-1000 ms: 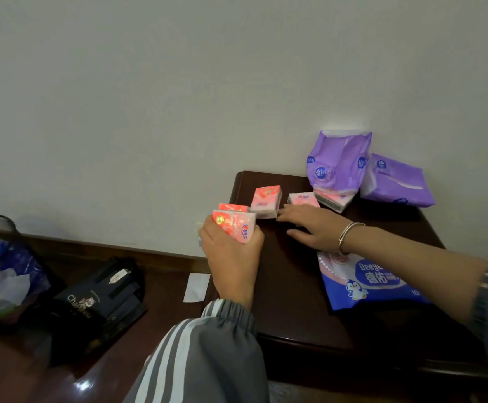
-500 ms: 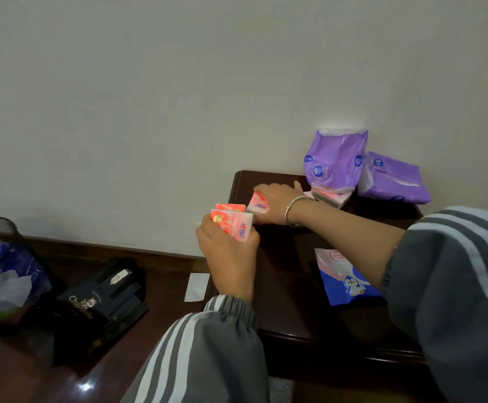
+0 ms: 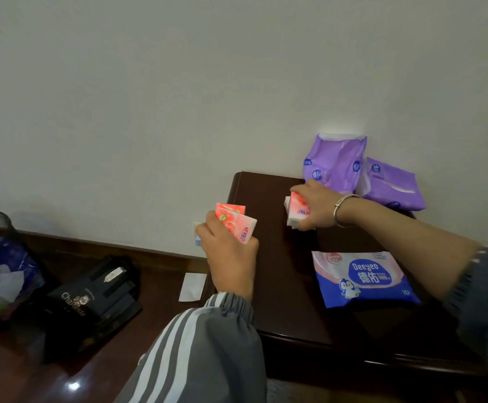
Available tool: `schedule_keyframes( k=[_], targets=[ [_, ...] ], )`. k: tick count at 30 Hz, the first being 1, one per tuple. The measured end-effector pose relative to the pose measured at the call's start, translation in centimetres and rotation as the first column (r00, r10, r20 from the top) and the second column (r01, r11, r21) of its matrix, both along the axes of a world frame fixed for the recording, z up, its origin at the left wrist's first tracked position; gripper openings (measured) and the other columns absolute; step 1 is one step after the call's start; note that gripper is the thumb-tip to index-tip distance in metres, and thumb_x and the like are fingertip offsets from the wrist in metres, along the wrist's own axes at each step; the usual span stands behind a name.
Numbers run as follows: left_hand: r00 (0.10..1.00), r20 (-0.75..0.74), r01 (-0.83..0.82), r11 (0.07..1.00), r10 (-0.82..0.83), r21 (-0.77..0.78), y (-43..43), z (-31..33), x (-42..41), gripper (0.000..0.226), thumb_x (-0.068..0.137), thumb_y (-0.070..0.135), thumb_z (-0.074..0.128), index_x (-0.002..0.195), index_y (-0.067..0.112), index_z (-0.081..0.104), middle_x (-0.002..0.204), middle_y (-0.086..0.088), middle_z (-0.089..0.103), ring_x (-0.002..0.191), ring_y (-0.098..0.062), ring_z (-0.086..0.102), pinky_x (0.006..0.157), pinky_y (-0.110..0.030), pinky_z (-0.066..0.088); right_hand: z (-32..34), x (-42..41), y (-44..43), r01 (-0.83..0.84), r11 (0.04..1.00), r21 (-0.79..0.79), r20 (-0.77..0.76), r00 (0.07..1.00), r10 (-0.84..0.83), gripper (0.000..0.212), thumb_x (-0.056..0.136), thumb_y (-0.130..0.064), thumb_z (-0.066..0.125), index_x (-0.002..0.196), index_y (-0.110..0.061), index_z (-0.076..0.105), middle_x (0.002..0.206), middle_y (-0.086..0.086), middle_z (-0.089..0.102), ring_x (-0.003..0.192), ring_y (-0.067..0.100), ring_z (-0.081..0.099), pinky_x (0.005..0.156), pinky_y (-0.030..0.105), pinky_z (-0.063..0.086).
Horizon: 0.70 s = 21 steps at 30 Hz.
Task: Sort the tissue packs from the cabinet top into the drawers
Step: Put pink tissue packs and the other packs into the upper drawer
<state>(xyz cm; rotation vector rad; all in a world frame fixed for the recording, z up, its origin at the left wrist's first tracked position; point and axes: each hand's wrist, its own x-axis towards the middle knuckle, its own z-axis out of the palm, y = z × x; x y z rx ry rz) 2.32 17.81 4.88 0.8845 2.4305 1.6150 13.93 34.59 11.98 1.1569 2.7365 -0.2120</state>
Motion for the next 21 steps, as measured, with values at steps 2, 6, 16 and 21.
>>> schedule_keyframes(
  k=[2, 6, 16, 21],
  targets=[
    [1.0, 0.0, 0.003, 1.0, -0.003, -0.009, -0.1, 0.1, 0.0, 0.08, 0.066, 0.014, 0.078, 0.132, 0.015, 0.032, 0.117, -0.007, 0.037, 0.108, -0.026, 0.049, 0.073, -0.022, 0.039, -0.2, -0.8, 0.0, 0.017, 0.999, 0.048, 0.076, 0.997, -0.02, 0.086, 0.064, -0.048, 0.075, 0.134, -0.019, 0.035, 0.127, 0.006, 0.042, 0.112, 0.023, 0.046, 0.091, 0.036, 0.044],
    [1.0, 0.019, 0.018, 0.999, -0.017, -0.049, 0.0, 0.2, -0.2, 0.081, 0.067, 0.014, 0.078, 0.132, 0.016, 0.031, 0.118, -0.007, 0.038, 0.109, -0.026, 0.048, 0.075, -0.022, 0.039, -0.7, -1.5, -0.1, 0.015, 0.991, 0.131, 0.149, 0.988, -0.034, 0.087, 0.058, -0.053, 0.074, 0.128, -0.02, 0.034, 0.124, 0.008, 0.043, 0.11, 0.027, 0.046, 0.085, 0.037, 0.042],
    [0.996, 0.059, -0.057, 0.996, 0.06, -0.066, 0.4, 0.5, 0.2, 0.078, 0.071, 0.011, 0.077, 0.132, 0.017, 0.029, 0.117, -0.01, 0.039, 0.107, -0.03, 0.052, 0.074, -0.026, 0.043, -1.5, -0.5, -1.6, 0.065, 0.98, 0.188, 0.041, 0.996, -0.073, 0.09, 0.055, -0.053, 0.074, 0.126, -0.018, 0.03, 0.113, 0.01, 0.053, 0.096, 0.028, 0.055, 0.073, 0.035, 0.042],
    [0.995, 0.062, -0.07, 0.995, 0.074, -0.064, -0.2, 1.1, 0.4, 0.078, 0.069, 0.015, 0.078, 0.13, 0.015, 0.031, 0.117, -0.012, 0.041, 0.1, -0.033, 0.056, 0.071, -0.026, 0.04, -1.6, 0.6, -4.3, 0.152, 0.962, 0.226, -0.086, 0.987, -0.136, 0.083, 0.054, -0.049, 0.075, 0.12, -0.016, 0.036, 0.113, 0.01, 0.054, 0.1, 0.029, 0.055, 0.077, 0.037, 0.043]
  ],
)
